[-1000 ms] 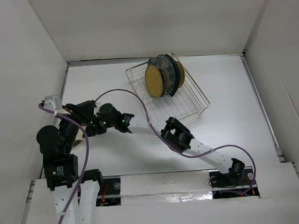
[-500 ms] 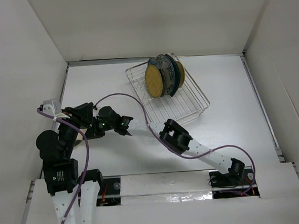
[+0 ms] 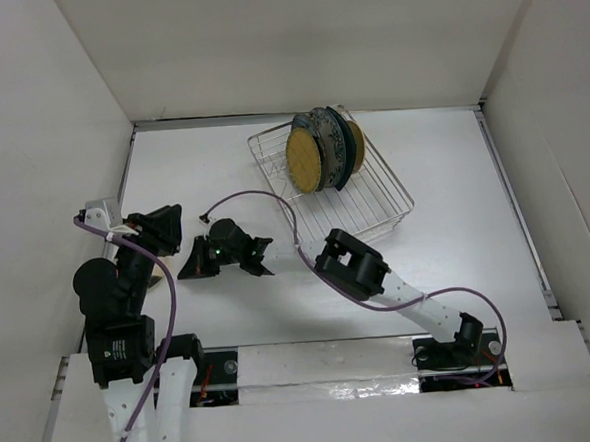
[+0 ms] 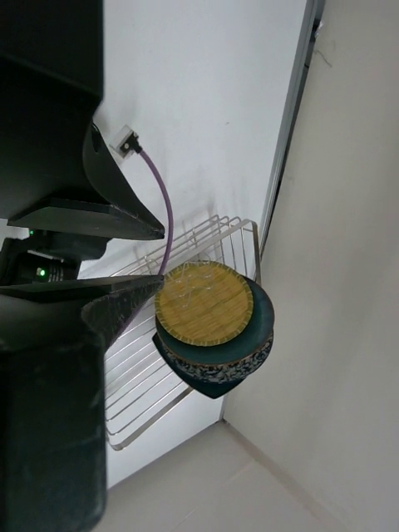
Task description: Load the plates into the dish rack
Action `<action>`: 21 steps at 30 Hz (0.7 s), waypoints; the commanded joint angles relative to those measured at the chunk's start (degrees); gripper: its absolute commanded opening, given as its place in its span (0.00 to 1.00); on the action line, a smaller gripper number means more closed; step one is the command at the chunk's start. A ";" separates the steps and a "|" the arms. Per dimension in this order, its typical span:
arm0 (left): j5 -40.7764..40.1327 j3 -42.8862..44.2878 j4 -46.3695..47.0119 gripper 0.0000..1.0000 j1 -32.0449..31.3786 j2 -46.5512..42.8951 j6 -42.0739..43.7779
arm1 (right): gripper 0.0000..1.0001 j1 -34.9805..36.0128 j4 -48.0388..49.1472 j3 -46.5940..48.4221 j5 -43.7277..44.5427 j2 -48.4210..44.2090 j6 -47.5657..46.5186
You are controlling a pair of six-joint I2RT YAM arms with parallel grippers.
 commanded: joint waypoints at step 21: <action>-30.28 1.75 3.80 0.13 4.14 35.01 -8.01 | 0.04 -0.45 17.47 -41.01 11.69 -45.41 -29.11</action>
